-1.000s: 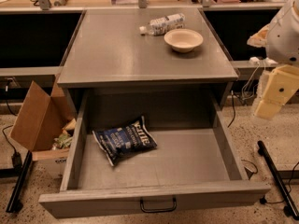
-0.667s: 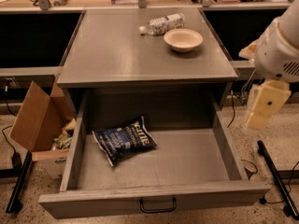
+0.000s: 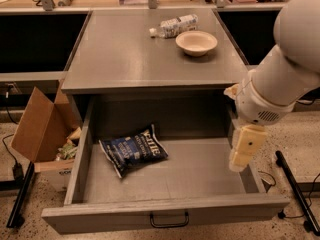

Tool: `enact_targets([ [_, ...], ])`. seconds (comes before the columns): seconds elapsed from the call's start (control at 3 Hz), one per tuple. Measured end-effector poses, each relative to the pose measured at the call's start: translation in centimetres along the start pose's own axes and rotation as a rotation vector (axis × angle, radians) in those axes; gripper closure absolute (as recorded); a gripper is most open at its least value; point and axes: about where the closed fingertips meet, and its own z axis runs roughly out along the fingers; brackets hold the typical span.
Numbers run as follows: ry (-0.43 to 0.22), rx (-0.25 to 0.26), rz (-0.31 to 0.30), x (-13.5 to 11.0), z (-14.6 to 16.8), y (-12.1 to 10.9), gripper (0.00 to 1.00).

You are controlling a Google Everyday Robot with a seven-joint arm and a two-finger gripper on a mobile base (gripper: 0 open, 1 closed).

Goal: Pick blue chip bag from top drawer and place on counter

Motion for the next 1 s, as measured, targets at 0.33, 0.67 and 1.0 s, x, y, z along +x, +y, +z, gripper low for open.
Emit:
enact_targets([
  [0.33,-0.034,0.004,-0.027,-1.2,3.1,-0.2,0.00],
  [0.67,-0.091,-0.035,-0.092,-4.3,7.9,-0.6,0.00],
  [1.0,-0.121,-0.069,-0.120,-5.5,10.2,-0.6,0.00],
])
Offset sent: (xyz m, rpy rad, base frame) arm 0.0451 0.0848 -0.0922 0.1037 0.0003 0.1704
